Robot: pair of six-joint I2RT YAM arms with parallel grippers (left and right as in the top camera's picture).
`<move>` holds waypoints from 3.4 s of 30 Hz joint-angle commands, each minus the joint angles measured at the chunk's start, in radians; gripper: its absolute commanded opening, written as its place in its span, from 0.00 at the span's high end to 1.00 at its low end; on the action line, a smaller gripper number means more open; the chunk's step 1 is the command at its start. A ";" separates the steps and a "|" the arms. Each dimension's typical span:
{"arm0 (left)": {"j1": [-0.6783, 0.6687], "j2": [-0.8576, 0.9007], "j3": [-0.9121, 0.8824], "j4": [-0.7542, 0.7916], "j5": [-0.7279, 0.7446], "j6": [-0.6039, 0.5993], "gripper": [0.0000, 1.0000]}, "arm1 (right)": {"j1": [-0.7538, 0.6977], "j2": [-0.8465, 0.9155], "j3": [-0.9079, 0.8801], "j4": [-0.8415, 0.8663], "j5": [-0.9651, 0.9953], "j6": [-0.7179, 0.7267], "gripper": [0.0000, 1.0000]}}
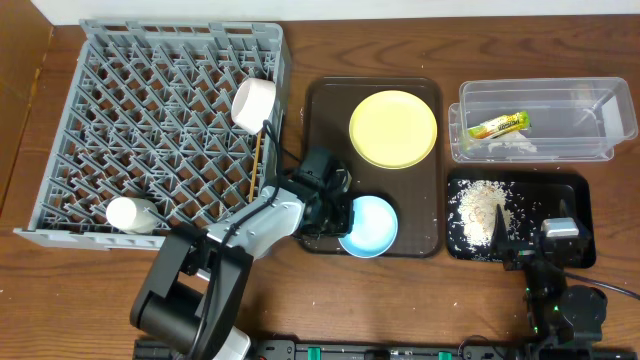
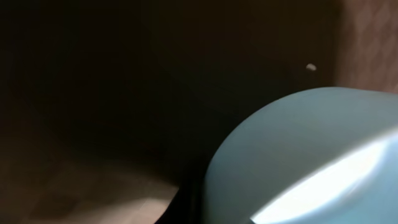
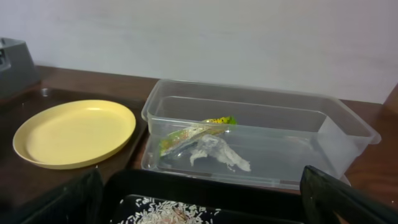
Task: Sort waste into correct bins and load items into the dishwasher
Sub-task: 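Carry the blue bowl into the rack and release it, then reach the left gripper to the yellow plate edge and grasp it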
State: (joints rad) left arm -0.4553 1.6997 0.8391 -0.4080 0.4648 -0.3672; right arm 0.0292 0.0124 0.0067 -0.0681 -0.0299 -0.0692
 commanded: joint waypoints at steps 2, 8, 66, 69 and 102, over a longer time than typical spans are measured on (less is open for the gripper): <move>0.037 -0.108 0.069 -0.099 -0.069 -0.008 0.92 | -0.009 -0.004 -0.001 -0.003 -0.004 0.012 0.01; 0.045 -0.378 0.242 -0.413 -0.694 -0.008 0.92 | -0.010 -0.003 -0.001 -0.003 -0.004 0.012 0.01; 0.039 -0.295 0.232 -0.412 -0.912 -0.100 0.50 | -0.009 0.000 -0.001 -0.003 -0.004 0.012 0.01; 0.039 -0.358 0.231 -0.369 -0.631 -0.103 0.50 | -0.010 0.000 -0.001 -0.004 -0.004 0.012 0.01; 0.037 0.299 0.210 0.545 -0.247 -0.175 0.48 | -0.010 0.000 -0.001 -0.004 -0.004 0.012 0.01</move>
State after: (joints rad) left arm -0.4171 1.9652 1.0515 0.1398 0.1894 -0.5014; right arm 0.0292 0.0128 0.0071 -0.0685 -0.0299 -0.0692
